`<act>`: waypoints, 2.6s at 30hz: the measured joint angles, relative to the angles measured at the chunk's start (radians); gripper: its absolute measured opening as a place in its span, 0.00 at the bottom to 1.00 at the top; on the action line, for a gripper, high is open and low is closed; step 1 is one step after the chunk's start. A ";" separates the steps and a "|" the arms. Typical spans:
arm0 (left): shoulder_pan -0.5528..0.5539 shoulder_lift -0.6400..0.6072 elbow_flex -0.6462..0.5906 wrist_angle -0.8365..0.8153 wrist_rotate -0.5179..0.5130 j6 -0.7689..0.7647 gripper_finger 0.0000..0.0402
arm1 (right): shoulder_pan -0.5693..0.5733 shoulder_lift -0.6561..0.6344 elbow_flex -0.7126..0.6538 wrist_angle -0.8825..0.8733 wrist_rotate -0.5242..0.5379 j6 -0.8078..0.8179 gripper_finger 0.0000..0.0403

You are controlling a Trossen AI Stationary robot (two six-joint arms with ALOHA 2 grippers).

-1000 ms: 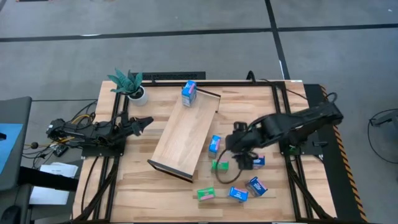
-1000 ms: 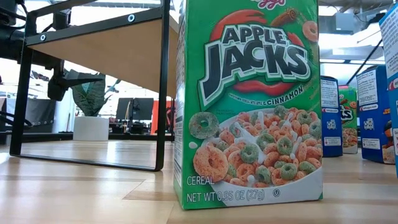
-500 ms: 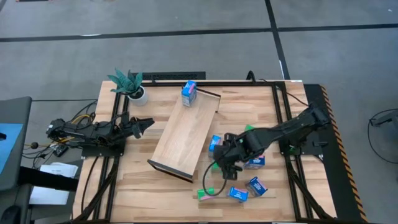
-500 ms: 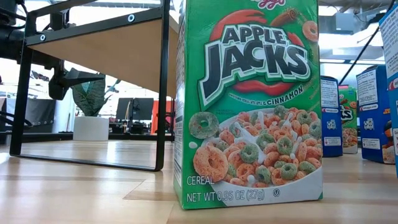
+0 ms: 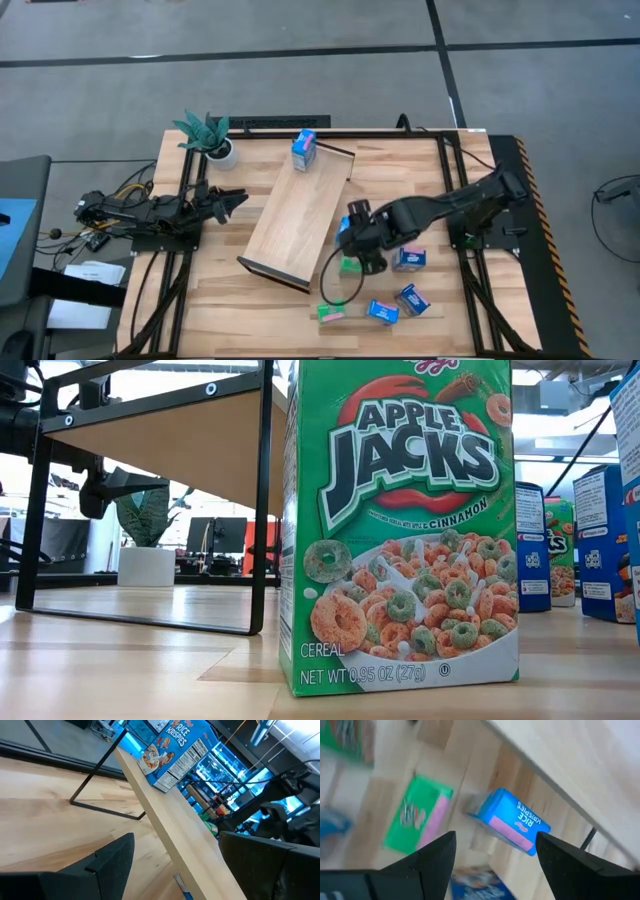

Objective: Stack cereal on shelf
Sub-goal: Put the top light blue cereal box on the shelf aligned with the other light blue cereal box

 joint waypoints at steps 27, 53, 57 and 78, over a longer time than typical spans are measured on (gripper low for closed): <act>0.000 0.000 0.000 -0.001 -0.008 0.010 0.70 | -0.175 0.129 -0.020 0.038 -0.151 -0.515 0.74; 0.000 0.000 0.000 -0.001 -0.010 0.030 0.70 | -0.177 0.137 -0.020 0.036 -0.203 -0.600 0.67; 0.000 0.000 0.000 -0.001 -0.010 0.030 0.70 | -0.177 0.137 -0.020 0.034 -0.202 -0.600 0.66; 0.000 0.000 0.000 -0.001 -0.010 0.037 0.70 | -0.178 0.137 -0.020 -0.003 -0.172 -0.588 0.51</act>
